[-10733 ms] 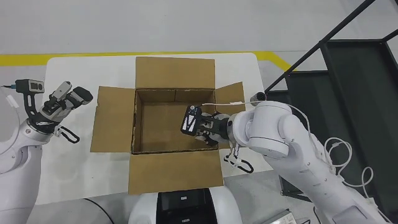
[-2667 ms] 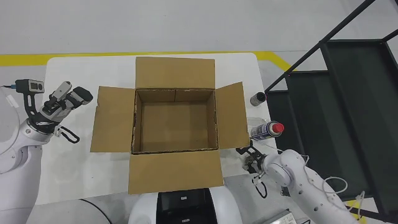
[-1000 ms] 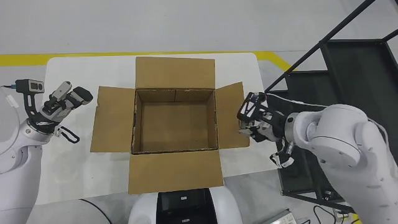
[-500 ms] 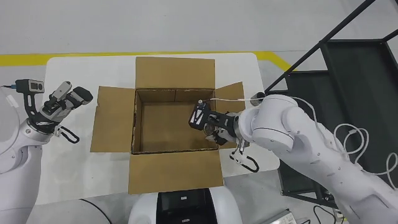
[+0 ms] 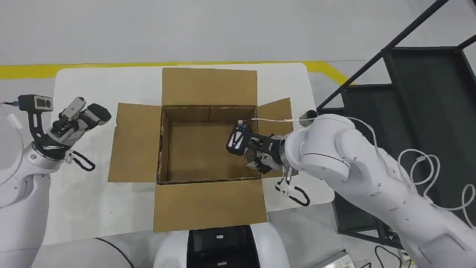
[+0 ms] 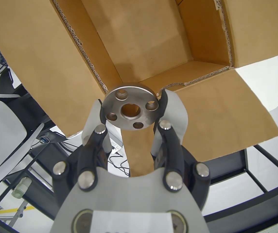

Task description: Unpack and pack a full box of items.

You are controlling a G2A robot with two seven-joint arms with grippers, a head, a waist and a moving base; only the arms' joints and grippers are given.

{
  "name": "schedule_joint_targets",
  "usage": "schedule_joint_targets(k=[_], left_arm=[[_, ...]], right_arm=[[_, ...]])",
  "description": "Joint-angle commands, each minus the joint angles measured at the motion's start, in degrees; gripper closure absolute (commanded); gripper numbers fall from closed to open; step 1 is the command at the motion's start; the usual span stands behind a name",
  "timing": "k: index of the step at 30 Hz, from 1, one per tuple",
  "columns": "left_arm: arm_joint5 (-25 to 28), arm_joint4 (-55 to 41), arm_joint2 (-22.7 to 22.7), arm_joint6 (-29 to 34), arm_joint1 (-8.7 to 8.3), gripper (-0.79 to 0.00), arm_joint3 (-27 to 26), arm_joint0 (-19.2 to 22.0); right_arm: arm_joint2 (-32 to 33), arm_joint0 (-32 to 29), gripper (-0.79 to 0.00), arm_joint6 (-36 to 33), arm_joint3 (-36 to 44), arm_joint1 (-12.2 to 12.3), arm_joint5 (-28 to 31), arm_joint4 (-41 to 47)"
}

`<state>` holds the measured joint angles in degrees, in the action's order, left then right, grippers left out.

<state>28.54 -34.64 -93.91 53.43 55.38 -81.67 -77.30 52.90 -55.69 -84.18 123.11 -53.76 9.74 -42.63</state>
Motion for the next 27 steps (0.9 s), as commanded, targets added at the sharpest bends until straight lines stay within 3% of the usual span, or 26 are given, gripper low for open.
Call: schedule_joint_targets(k=[1,6,12,20,27], left_arm=[[0.0,0.0,0.0,0.0,0.00,-0.785,0.0,0.0],[0.0,0.0,0.0,0.0,0.00,-0.785,0.0,0.0],[0.0,0.0,0.0,0.0,0.00,-0.785,0.0,0.0],[0.0,0.0,0.0,0.0,0.00,-0.785,0.0,0.0],[0.0,0.0,0.0,0.0,0.00,-0.785,0.0,0.0]], right_arm=[[-1.8,1.9,0.000,-0.3,-1.3,-0.5,0.0,-0.5],[-12.7,11.9,0.000,0.1,-10.8,-4.4,-0.3,-2.1],[-26.5,21.1,0.000,4.3,-25.1,-11.6,-2.3,-2.3],[-36.6,24.5,0.000,10.4,-40.8,-20.4,-4.4,-3.2],[-38.3,25.3,0.000,13.4,-50.0,-24.9,-3.7,-2.4]])
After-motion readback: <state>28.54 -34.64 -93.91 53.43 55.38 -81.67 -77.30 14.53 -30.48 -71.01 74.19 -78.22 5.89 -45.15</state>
